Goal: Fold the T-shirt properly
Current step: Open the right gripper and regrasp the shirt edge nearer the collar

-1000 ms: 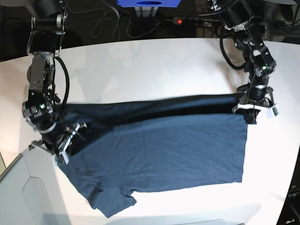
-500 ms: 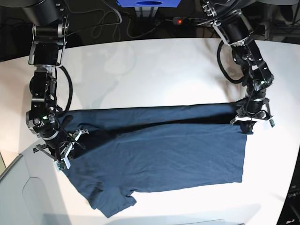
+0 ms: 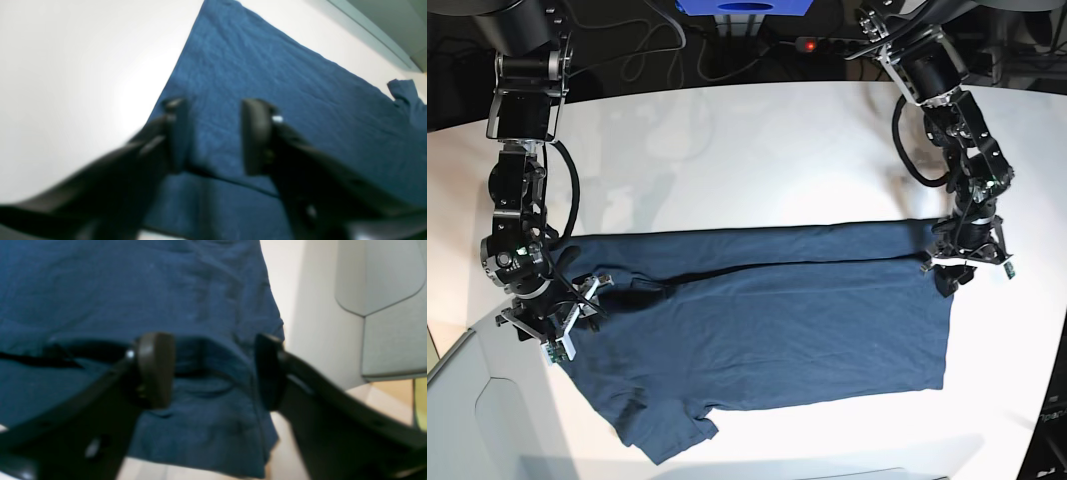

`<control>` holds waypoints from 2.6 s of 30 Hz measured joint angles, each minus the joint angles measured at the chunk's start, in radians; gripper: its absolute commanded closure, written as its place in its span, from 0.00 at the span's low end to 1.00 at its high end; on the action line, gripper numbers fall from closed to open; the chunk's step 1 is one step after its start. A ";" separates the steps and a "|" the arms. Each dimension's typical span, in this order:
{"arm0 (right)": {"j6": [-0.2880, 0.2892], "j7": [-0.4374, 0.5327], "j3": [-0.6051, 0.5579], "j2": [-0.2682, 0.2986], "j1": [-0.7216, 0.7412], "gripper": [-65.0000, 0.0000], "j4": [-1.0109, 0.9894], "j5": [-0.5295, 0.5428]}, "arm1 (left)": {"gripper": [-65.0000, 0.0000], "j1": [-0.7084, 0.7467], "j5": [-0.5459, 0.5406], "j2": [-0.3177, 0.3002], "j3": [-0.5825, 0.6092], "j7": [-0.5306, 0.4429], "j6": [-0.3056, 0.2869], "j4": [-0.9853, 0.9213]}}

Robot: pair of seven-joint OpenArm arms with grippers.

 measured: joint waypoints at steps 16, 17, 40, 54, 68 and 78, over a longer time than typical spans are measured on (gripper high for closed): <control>0.002 -0.009 0.007 0.053 -0.233 0.36 0.169 -0.005 | 0.44 0.144 -0.013 -0.014 -0.010 0.007 -0.005 0.001; 0.002 -0.007 0.007 0.054 -0.241 0.36 0.177 -0.003 | 0.44 0.140 -0.013 -0.014 -0.009 0.007 -0.005 -0.007; 0.002 -0.008 0.149 0.090 -0.290 0.35 0.177 -0.002 | 0.45 0.124 -0.009 -0.039 -0.048 -0.017 -0.004 -0.121; 0.098 -0.011 0.219 0.102 -0.198 0.35 -0.066 0.000 | 1.00 0.126 -0.005 -0.036 -0.046 -0.003 0.000 -0.127; 0.148 -0.002 0.219 0.071 -0.076 0.35 -0.290 0.001 | 1.00 0.132 -0.009 -0.037 -0.046 -0.005 -0.001 -0.126; 0.148 0.113 0.217 0.085 -0.082 0.50 -0.375 0.027 | 1.00 0.132 -0.009 -0.037 -0.046 -0.007 -0.001 -0.126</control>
